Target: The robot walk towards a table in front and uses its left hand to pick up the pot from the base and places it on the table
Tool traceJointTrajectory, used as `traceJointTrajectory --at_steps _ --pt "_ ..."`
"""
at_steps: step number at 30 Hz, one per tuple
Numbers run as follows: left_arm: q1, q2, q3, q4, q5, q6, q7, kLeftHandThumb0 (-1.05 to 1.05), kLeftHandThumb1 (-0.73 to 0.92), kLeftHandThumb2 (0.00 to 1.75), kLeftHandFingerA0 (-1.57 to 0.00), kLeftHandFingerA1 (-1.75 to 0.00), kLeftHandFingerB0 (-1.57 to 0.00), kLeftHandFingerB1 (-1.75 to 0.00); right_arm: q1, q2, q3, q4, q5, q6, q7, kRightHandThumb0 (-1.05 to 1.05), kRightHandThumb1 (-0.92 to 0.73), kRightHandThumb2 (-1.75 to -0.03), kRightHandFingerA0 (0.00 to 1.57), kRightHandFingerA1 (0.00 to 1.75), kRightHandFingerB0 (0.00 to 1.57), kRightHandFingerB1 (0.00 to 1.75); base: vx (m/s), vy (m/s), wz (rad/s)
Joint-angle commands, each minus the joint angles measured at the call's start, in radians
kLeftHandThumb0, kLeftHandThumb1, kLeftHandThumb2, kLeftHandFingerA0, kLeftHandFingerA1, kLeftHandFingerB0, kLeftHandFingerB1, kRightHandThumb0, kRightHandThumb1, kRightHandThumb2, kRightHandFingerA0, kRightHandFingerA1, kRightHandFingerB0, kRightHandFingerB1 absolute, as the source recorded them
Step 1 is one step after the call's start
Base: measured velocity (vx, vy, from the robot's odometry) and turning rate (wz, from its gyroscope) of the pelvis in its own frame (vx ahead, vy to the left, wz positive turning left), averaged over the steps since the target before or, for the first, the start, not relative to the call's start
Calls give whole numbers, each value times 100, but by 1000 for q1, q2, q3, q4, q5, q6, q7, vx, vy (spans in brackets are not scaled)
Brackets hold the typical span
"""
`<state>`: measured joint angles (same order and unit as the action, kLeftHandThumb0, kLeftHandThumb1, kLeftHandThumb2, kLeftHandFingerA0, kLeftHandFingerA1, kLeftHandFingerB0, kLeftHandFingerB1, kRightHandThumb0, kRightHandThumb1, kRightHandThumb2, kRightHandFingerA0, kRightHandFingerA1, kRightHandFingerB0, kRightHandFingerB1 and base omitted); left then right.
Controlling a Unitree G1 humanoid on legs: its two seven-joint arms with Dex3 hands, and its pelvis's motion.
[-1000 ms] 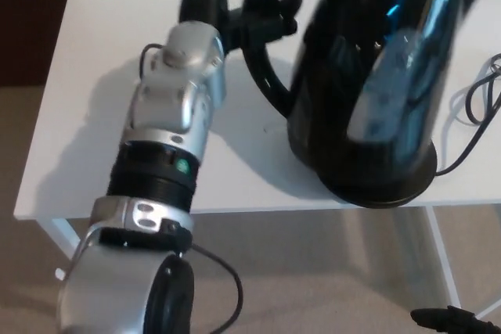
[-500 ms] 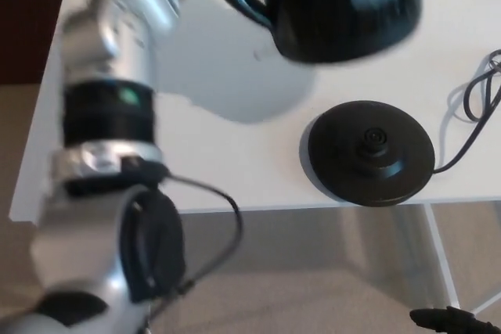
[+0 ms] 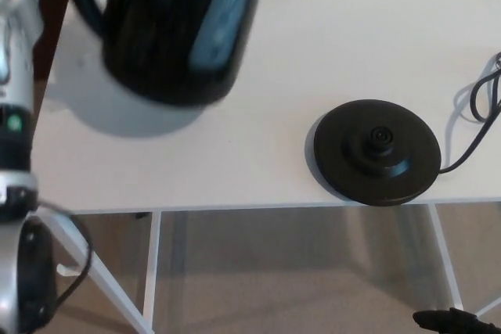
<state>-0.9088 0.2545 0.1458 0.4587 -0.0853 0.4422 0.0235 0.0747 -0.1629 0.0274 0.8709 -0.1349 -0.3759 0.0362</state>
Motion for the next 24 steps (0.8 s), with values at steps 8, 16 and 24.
traceJointTrajectory --at_steps 8,16,24 --pt "165 132 -164 -91 158 -305 -52 -12 77 71 -112 -117 -77 -101 -7 -21 -13 12 6 21 -7 -22 -65 -59 78 50 59 45 0 0 0" --pt "192 86 -104 -113 -11 -191 -209 -31 49 65 -6 -30 -4 -17 -5 -18 -17 11 7 18 -9 -23 -65 -59 79 51 60 45 0 0 0" --pt "165 138 -134 -105 -82 -54 -445 -50 34 69 0 -19 0 -11 -13 -22 -19 10 9 7 -3 -22 -66 -59 77 51 59 45 0 0 0"
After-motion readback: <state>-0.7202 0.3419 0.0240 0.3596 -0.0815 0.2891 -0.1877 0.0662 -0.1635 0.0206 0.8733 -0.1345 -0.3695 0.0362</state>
